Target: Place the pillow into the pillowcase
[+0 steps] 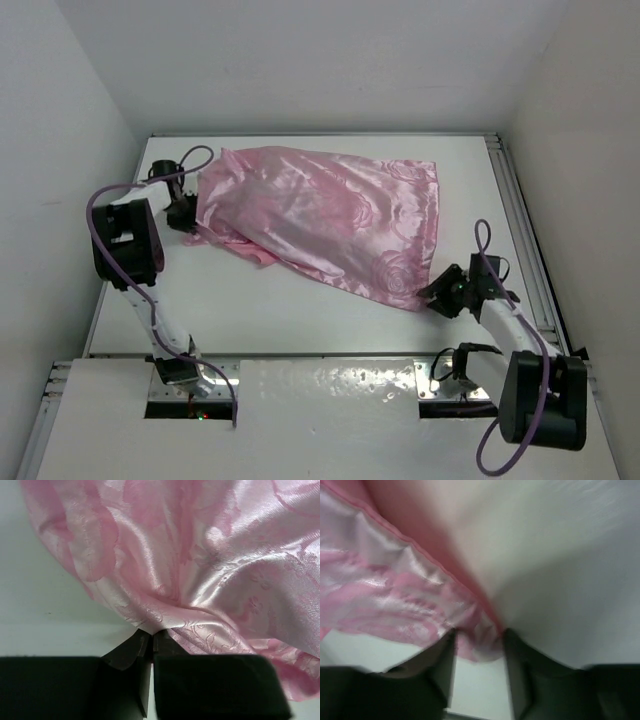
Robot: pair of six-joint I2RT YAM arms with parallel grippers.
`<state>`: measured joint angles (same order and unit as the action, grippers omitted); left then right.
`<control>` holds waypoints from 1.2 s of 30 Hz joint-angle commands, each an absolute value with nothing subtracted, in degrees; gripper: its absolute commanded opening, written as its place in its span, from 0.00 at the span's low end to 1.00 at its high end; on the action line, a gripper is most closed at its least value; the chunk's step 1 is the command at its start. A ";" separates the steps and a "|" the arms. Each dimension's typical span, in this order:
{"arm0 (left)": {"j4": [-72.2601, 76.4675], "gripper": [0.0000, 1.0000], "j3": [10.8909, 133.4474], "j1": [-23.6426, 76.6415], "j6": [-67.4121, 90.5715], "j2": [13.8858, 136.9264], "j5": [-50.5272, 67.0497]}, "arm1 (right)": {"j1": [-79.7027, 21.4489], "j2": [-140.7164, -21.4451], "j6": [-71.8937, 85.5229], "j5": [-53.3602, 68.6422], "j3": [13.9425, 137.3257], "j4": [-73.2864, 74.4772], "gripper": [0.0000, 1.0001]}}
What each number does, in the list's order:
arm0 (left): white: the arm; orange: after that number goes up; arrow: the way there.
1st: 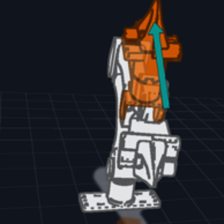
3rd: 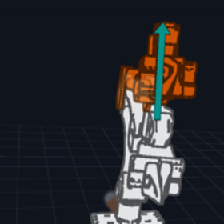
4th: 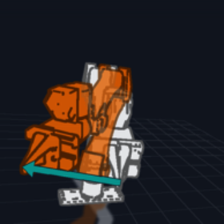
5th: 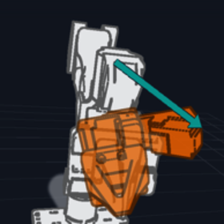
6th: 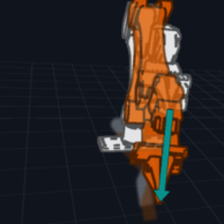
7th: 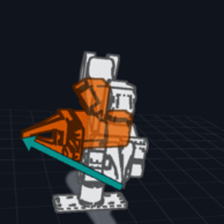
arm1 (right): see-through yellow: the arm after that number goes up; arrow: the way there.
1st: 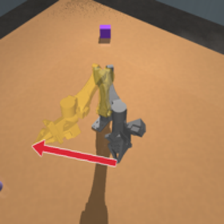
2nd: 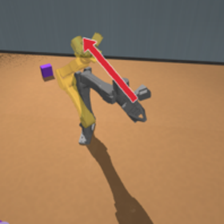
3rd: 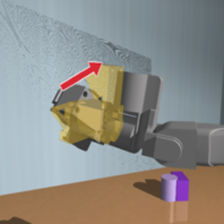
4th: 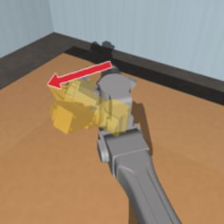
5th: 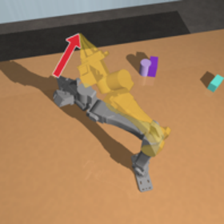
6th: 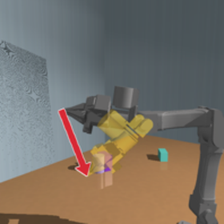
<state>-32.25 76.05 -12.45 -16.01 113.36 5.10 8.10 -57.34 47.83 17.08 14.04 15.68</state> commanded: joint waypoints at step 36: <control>-56.93 0.00 114.80 -23.90 -28.64 83.85 20.13 | 11.30 -54.51 51.24 25.79 58.42 30.69 0.34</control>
